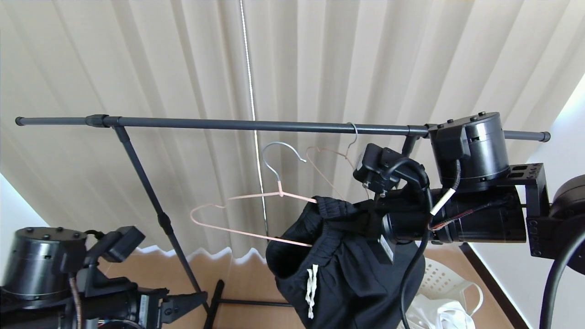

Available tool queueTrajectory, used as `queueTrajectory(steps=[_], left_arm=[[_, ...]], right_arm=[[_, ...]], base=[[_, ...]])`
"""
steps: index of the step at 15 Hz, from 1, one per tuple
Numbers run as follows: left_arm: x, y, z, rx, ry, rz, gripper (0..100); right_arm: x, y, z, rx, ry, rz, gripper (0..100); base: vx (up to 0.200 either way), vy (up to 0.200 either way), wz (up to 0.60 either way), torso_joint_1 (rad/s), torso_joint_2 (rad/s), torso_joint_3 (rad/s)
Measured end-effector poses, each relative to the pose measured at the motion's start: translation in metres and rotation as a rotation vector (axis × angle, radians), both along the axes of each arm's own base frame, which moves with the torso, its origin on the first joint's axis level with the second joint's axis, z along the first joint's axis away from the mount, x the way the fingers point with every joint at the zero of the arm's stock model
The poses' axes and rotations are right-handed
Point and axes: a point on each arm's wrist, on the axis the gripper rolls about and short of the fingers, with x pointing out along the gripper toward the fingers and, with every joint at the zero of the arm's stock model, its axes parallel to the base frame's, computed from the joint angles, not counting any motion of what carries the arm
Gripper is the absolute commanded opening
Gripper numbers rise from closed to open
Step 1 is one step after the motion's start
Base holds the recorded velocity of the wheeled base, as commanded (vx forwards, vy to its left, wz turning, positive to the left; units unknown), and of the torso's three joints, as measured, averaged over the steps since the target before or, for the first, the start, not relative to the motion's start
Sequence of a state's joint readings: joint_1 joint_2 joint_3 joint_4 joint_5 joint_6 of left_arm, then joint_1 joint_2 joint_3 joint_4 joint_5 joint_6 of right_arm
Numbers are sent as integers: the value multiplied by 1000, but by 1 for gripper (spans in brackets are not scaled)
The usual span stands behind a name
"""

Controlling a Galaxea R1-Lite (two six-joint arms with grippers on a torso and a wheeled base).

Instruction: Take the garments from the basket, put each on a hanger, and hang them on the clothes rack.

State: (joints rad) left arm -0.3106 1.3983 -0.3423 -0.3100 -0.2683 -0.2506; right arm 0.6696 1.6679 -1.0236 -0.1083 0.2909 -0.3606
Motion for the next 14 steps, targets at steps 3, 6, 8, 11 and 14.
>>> queueTrajectory(steps=[3, 6, 8, 11, 14], left_arm=[[21, -38, -5, 38, 46, 6, 100], [43, -62, -4, 26, 54, 26, 100], [55, -72, -5, 29, 19, 58, 100], [67, -82, -11, 14, -56, 78, 100], [75, -91, -23, 56, -85, 121, 100]], right_arm=[[-2, 3, -2, 32, 2, -47, 0], [-7, 7, -5, 75, 0, -62, 0], [-10, 7, -5, 93, 25, -77, 0], [-16, 10, 1, 151, 63, -93, 0], [-22, 10, 7, 181, 68, -90, 0]], base=[[0, 0, 0, 0, 0, 0], [0, 0, 0, 0, 0, 0], [0, 0, 0, 0, 0, 0], [0, 0, 0, 0, 0, 0], [0, 0, 0, 0, 0, 0]])
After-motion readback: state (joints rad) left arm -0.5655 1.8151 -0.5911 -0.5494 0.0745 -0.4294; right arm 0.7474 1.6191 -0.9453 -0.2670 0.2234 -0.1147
